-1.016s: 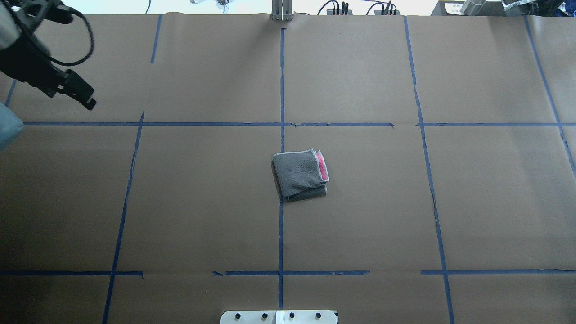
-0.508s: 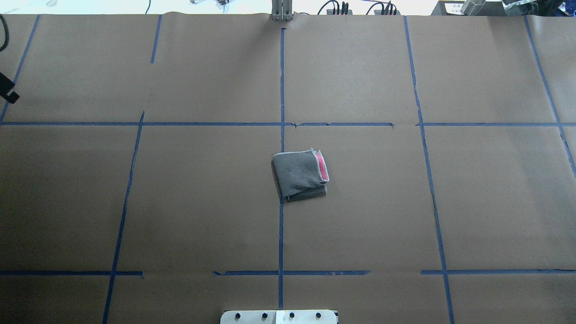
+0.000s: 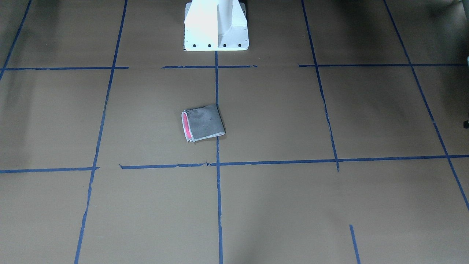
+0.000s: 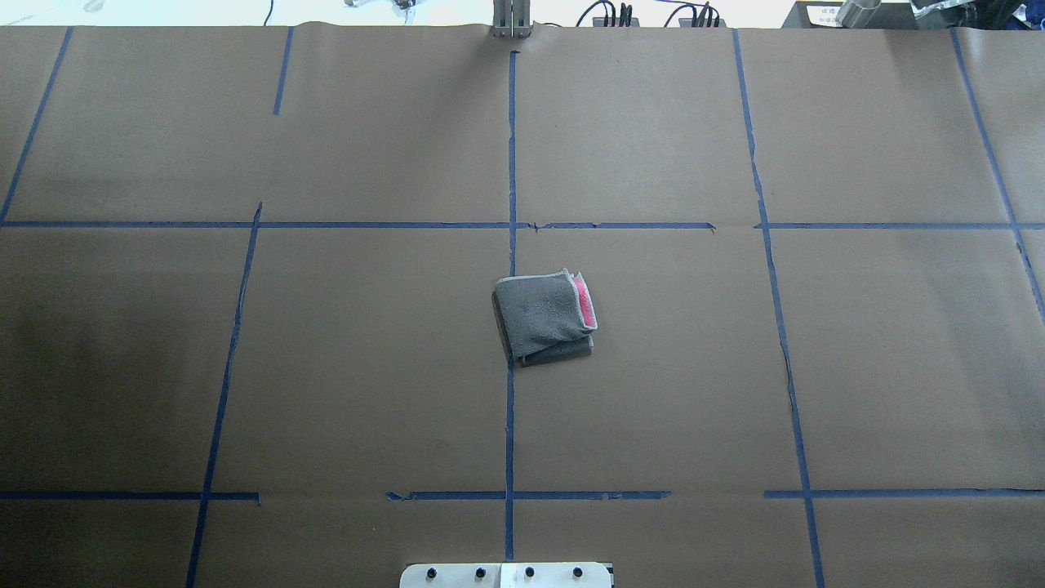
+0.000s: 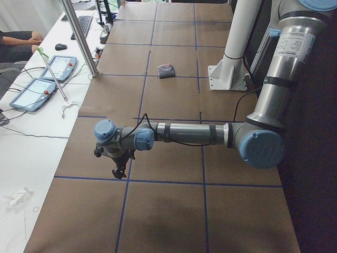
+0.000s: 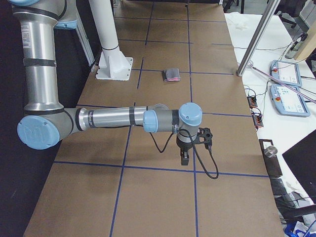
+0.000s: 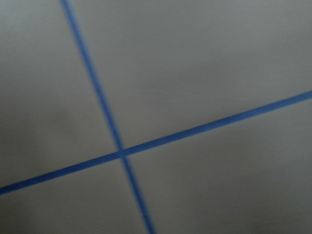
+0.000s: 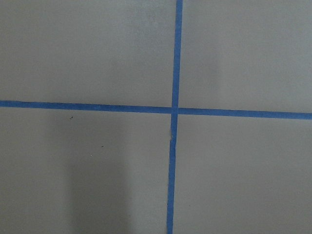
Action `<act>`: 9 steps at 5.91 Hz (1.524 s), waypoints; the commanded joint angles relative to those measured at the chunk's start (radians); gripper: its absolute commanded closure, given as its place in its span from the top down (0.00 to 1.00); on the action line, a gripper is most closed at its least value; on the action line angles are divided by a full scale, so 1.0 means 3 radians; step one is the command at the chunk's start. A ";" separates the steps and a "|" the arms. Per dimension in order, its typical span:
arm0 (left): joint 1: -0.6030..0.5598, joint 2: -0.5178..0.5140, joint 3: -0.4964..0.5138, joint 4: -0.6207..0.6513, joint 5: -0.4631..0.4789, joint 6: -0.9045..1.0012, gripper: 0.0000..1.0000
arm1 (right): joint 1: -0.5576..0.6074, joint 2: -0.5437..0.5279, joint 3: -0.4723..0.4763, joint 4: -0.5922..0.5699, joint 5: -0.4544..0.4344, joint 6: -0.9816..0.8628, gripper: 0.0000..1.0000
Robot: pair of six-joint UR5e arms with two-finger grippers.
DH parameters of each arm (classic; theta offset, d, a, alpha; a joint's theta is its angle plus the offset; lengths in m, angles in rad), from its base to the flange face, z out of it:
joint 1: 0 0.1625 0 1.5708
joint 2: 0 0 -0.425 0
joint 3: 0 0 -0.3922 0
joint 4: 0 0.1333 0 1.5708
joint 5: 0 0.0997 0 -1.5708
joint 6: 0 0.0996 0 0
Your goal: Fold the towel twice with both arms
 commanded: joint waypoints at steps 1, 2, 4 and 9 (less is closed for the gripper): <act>-0.0239 0.0268 0.0179 -0.0529 -0.0238 0.0046 1.00 | -0.0078 0.0028 0.0042 0.0000 -0.0010 0.0077 1.00; -0.0367 0.0436 -0.0075 -0.0515 -0.0332 -0.0147 1.00 | -0.0139 0.0034 0.0124 0.0005 -0.0020 0.0255 1.00; -0.0368 0.0581 -0.0689 -0.0105 -0.0327 -0.0624 1.00 | -0.0160 0.0023 0.0125 0.0000 -0.0031 0.0272 1.00; -0.0358 0.0606 -0.1223 0.0610 0.0029 -0.0619 1.00 | -0.0160 -0.0089 0.0104 0.0000 -0.0020 0.0262 1.00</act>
